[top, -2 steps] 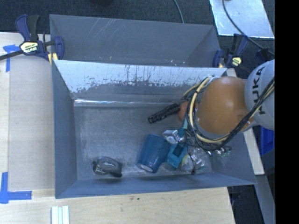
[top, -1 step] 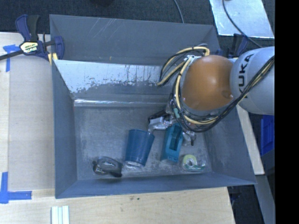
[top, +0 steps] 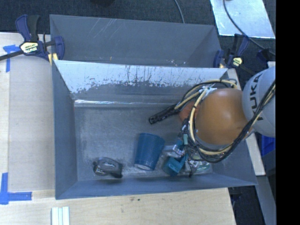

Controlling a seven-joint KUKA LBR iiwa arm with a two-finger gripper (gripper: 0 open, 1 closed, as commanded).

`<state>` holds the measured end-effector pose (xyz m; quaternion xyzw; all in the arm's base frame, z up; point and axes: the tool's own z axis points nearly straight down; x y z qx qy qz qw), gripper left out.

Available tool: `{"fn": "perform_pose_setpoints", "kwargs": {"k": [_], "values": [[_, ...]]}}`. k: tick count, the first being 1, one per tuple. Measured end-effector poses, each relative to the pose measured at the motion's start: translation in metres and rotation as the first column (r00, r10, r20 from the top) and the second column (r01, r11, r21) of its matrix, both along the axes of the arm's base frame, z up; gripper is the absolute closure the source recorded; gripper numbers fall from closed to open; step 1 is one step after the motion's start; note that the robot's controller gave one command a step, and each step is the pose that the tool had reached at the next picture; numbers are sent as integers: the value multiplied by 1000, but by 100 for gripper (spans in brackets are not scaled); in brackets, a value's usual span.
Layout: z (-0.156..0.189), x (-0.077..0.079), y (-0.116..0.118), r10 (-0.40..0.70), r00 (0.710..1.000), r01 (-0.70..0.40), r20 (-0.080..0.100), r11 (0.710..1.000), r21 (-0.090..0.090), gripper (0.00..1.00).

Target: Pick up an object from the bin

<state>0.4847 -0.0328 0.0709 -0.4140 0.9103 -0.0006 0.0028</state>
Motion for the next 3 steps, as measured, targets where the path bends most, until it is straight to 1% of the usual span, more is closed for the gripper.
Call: {"fn": "perform_pose_setpoints", "kwargs": {"k": [2, 3], "values": [[2, 0, 0, 1, 1000, -1, 0, 1000, 0, 100], [9, -1, 0, 1, 1000, -1, -1, 1000, 0, 100]]}}
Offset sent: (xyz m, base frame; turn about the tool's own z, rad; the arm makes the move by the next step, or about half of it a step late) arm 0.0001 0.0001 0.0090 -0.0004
